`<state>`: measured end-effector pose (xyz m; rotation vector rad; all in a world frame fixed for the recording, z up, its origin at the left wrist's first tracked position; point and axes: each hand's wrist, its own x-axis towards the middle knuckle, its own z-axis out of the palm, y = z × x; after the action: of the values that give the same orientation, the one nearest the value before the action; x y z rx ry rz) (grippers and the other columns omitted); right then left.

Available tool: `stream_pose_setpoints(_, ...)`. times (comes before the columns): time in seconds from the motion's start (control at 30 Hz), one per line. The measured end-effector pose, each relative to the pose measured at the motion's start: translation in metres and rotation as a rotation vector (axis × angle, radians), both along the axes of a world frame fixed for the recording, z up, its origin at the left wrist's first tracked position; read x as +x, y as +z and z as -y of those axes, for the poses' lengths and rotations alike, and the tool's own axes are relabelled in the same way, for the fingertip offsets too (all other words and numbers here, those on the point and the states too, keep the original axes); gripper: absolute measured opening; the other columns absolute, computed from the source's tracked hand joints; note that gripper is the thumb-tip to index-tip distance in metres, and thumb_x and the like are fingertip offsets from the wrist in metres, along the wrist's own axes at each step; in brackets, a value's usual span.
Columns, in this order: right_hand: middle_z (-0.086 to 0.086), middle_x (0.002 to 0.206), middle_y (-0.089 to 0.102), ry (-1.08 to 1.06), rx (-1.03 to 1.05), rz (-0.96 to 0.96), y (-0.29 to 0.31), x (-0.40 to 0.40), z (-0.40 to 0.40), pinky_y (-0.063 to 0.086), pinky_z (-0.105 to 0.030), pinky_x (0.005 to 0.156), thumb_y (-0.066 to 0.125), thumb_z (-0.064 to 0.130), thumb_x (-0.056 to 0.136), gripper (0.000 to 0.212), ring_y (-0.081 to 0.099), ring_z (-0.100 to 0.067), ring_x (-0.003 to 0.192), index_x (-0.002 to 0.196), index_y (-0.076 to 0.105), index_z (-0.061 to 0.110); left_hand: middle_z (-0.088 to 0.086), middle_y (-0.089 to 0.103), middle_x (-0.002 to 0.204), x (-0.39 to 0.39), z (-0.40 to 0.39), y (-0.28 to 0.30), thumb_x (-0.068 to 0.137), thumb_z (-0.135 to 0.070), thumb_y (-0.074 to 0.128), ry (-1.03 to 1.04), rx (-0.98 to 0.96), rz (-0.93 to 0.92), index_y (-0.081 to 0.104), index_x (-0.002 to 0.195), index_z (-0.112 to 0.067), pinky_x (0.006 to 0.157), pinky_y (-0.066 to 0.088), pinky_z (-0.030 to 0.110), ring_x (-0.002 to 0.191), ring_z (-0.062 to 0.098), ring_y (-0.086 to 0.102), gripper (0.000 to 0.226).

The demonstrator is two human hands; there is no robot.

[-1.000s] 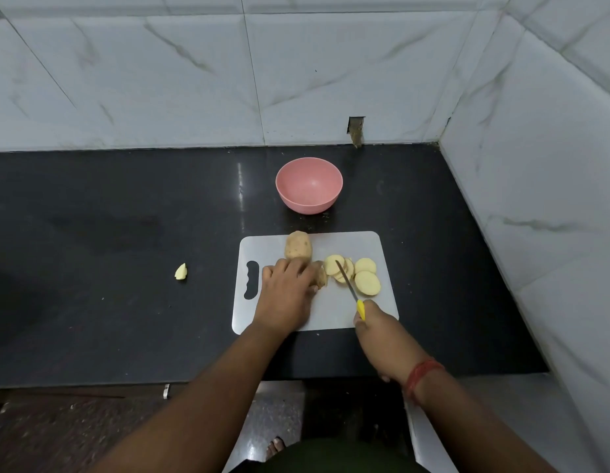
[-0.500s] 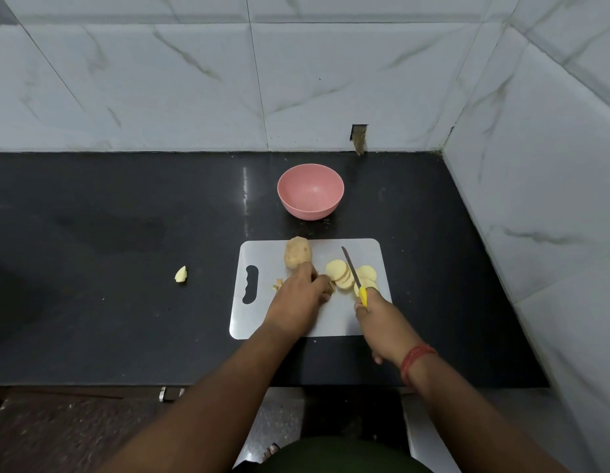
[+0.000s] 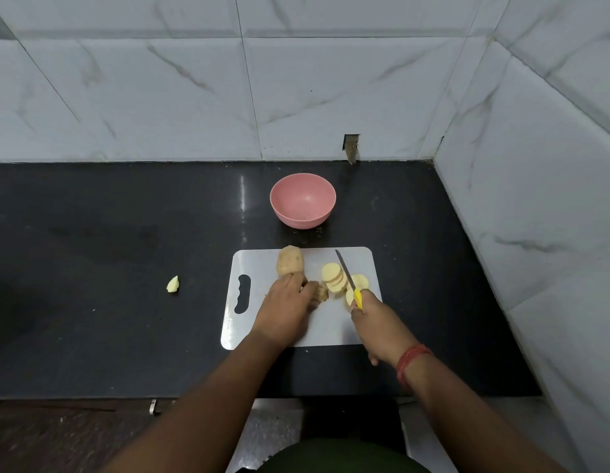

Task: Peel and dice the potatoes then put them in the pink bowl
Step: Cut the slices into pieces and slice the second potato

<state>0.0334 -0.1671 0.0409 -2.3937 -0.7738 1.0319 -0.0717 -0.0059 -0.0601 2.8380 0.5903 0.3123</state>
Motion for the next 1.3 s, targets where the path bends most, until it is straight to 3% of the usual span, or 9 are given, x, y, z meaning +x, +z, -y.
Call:
stream_pose_setpoints(0.23,-0.007,0.097,0.055,-0.040,-0.009,-0.017,-0.007,0.007,0.004,0.056,-0.037,0.050,0.029,0.030,0.103,0.018,0.060,-0.025,0.057,0.116,0.038,0.023,0.006,0.060,0.105,-0.006,0.003,0.001,0.082,-0.037,0.076,0.060,0.029,0.020,0.064,0.111,-0.014,0.072,0.048,0.041,0.086,0.027,0.056,0.039)
stream_pose_setpoints(0.4,-0.006,0.100,0.053,-0.204,0.052,0.014,-0.023,0.019,0.009,0.046,-0.025,0.042,0.029,0.030,0.104,0.015,0.064,-0.026,0.067,0.115,0.037,0.022,0.008,0.059,0.115,-0.016,0.007,-0.001,0.085,-0.026,0.072,0.054,0.035,0.106,0.060,0.121,-0.008,0.076,0.047,0.040,0.091,0.027,0.055,0.043)
stream_pose_setpoints(0.57,-0.006,0.103,0.055,-0.299,0.150,0.118,-0.050,0.029,0.006,0.058,-0.047,0.074,0.038,0.023,0.100,0.013,0.063,-0.025,0.083,0.101,0.049,0.018,0.009,0.056,0.110,-0.017,0.011,-0.007,0.089,-0.010,0.064,0.046,-0.053,0.117,0.060,0.115,-0.008,0.073,0.051,0.045,0.089,0.028,0.054,0.027)
stream_pose_setpoints(0.7,-0.004,0.107,0.044,-0.278,0.168,0.110,-0.060,0.030,-0.005,0.055,-0.049,0.081,0.039,0.012,0.096,0.017,0.062,-0.029,0.085,0.103,0.054,0.011,0.007,0.052,0.114,-0.009,0.015,-0.004,0.093,-0.010,0.060,0.086,-0.169,0.076,0.059,0.120,-0.008,0.074,0.053,0.043,0.094,0.026,0.056,0.026)
stream_pose_setpoints(0.9,-0.005,0.110,0.045,-0.278,0.188,0.089,-0.063,0.035,-0.017,0.055,-0.046,0.084,0.042,0.013,0.097,0.018,0.063,-0.027,0.088,0.107,0.056,0.010,0.007,0.052,0.116,0.006,0.022,0.004,0.095,-0.012,0.061,0.125,-0.229,0.054,0.059,0.123,-0.009,0.077,0.052,0.041,0.095,0.024,0.056,0.028)
stream_pose_setpoints(1.1,0.000,0.105,0.047,-0.297,0.274,0.122,-0.068,0.027,-0.012,0.056,-0.048,0.079,0.042,0.013,0.097,0.015,0.062,-0.025,0.085,0.097,0.056,0.017,0.007,0.058,0.096,-0.006,0.025,0.001,0.083,-0.022,0.075,0.212,-0.072,0.133,0.060,0.101,-0.013,0.067,0.046,0.040,0.078,0.026,0.053,0.025)
stream_pose_setpoints(1.3,0.000,0.102,0.050,-0.182,0.306,0.131,-0.069,0.008,-0.017,0.055,-0.046,0.078,0.041,0.017,0.098,0.014,0.062,-0.024,0.085,0.100,0.054,0.015,0.003,0.057,0.086,-0.013,0.025,-0.007,0.089,-0.030,0.067,0.200,0.081,0.119,0.062,0.091,-0.016,0.066,0.041,0.040,0.074,0.025,0.050,0.016)
